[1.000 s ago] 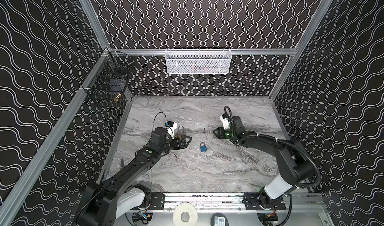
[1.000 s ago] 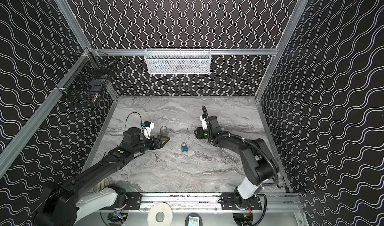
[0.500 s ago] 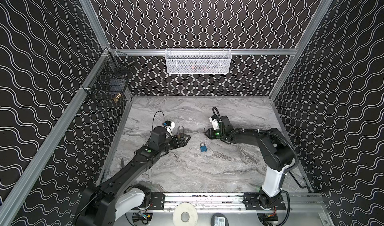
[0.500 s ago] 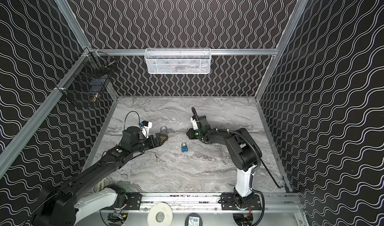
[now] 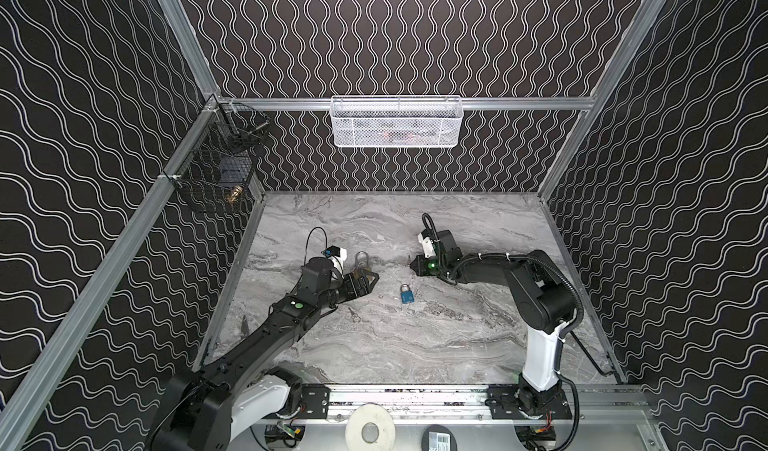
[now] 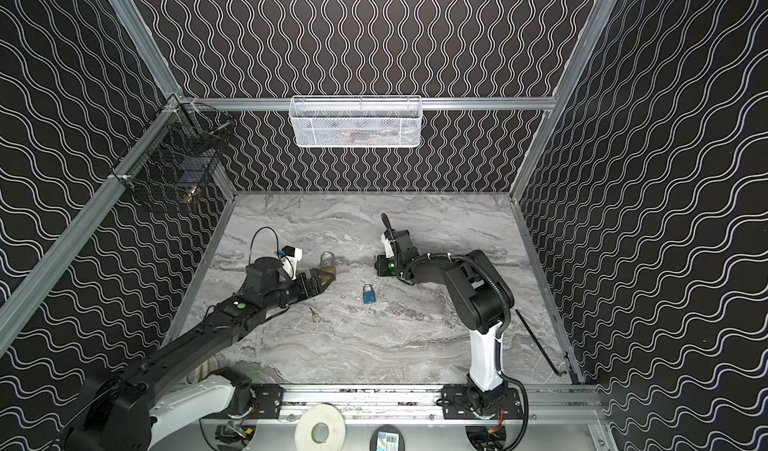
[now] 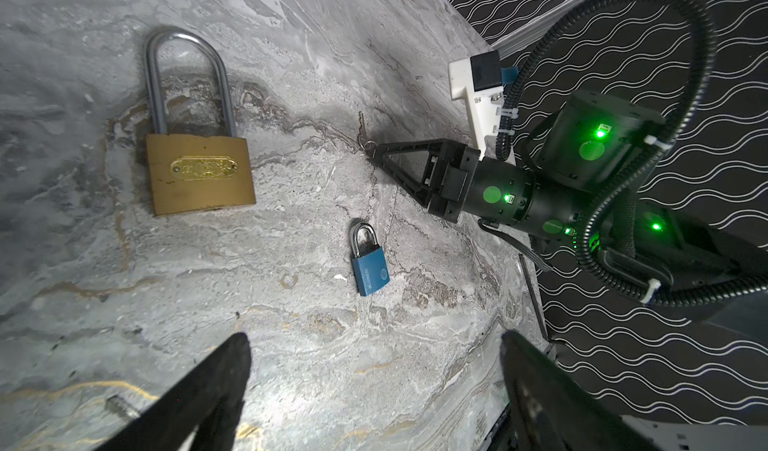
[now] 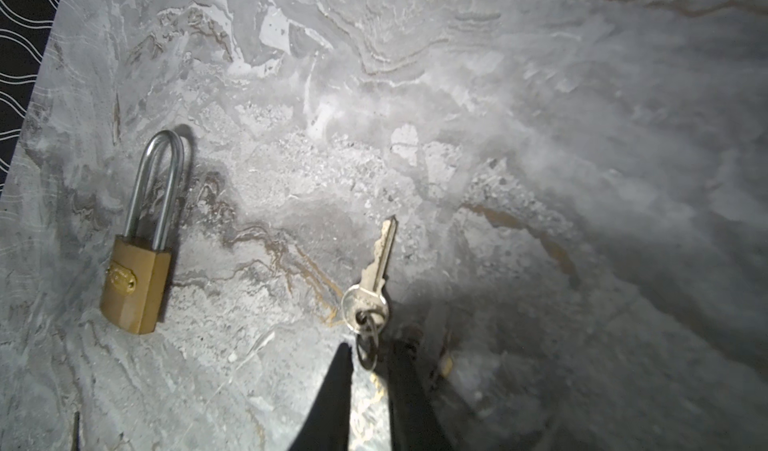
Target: Unlock with the key
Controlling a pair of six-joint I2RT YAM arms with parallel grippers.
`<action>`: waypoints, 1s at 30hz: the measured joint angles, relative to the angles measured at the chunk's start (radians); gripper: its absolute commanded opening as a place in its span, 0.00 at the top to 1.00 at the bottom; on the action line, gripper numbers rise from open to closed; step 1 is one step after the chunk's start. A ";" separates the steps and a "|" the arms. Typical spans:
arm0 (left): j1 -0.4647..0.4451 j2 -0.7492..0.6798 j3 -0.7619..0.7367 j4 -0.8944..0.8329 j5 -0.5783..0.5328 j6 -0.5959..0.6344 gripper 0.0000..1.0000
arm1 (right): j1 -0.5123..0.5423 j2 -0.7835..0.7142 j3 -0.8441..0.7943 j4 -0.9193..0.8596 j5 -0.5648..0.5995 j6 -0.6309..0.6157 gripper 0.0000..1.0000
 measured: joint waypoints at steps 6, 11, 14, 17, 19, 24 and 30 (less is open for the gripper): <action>0.000 0.053 -0.024 0.076 0.024 -0.054 0.13 | 0.000 0.006 0.006 0.002 -0.006 -0.001 0.95; -0.001 0.067 -0.024 0.105 0.016 -0.062 0.13 | 0.000 -0.018 -0.008 0.003 -0.017 -0.001 1.00; -0.002 0.084 -0.026 0.140 0.016 -0.077 0.14 | 0.000 -0.036 -0.014 0.003 -0.017 -0.005 1.00; -0.012 0.109 -0.028 0.194 0.016 -0.108 0.16 | 0.000 -0.061 -0.018 0.002 -0.017 -0.009 1.00; -0.023 0.130 -0.036 0.249 0.015 -0.144 0.18 | 0.000 -0.078 -0.018 0.001 -0.017 -0.009 1.00; -0.074 0.184 -0.092 0.440 -0.042 -0.288 0.19 | 0.000 -0.144 -0.028 -0.013 -0.017 -0.019 1.00; -0.151 0.303 -0.132 0.725 -0.144 -0.472 0.20 | 0.001 -0.224 -0.068 -0.034 -0.016 -0.019 1.00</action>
